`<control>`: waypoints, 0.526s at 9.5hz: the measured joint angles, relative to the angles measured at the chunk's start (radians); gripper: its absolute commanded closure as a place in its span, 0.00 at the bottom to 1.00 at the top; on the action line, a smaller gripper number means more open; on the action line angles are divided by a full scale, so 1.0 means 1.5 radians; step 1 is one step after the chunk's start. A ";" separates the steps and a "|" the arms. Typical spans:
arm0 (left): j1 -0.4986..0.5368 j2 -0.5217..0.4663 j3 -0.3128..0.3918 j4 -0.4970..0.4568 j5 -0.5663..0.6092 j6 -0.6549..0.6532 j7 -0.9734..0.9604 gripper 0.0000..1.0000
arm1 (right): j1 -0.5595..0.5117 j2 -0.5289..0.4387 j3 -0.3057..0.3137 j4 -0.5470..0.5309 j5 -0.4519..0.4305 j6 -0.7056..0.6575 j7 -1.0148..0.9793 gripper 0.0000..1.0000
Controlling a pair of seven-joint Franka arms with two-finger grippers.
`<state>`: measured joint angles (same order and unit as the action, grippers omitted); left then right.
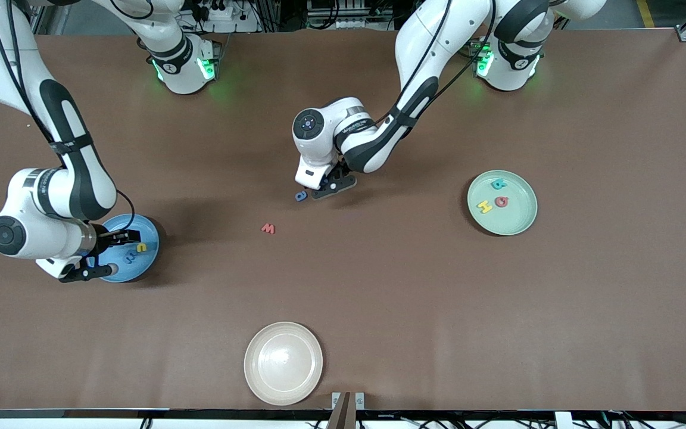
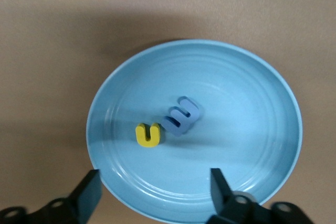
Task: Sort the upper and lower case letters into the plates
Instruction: 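Drop the u onto the blue plate while the left gripper reaches M, then grasp the blue M with the left gripper while the right gripper reaches W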
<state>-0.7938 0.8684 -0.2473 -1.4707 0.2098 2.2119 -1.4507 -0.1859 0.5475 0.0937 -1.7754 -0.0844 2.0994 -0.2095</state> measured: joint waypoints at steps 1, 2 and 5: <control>0.000 0.000 0.000 0.000 0.000 0.000 0.000 0.36 | 0.006 0.000 0.005 0.010 0.000 0.002 0.000 0.00; 0.000 -0.001 0.000 0.000 0.000 0.000 0.000 0.42 | 0.020 0.000 0.008 0.022 0.000 0.003 0.001 0.00; 0.002 -0.006 0.000 -0.003 0.000 -0.014 0.000 0.56 | 0.074 0.001 0.010 0.047 0.027 0.005 0.007 0.00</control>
<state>-0.7914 0.8592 -0.2479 -1.4752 0.2091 2.1907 -1.4506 -0.0749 0.5496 0.1093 -1.7045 -0.0435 2.1075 -0.1994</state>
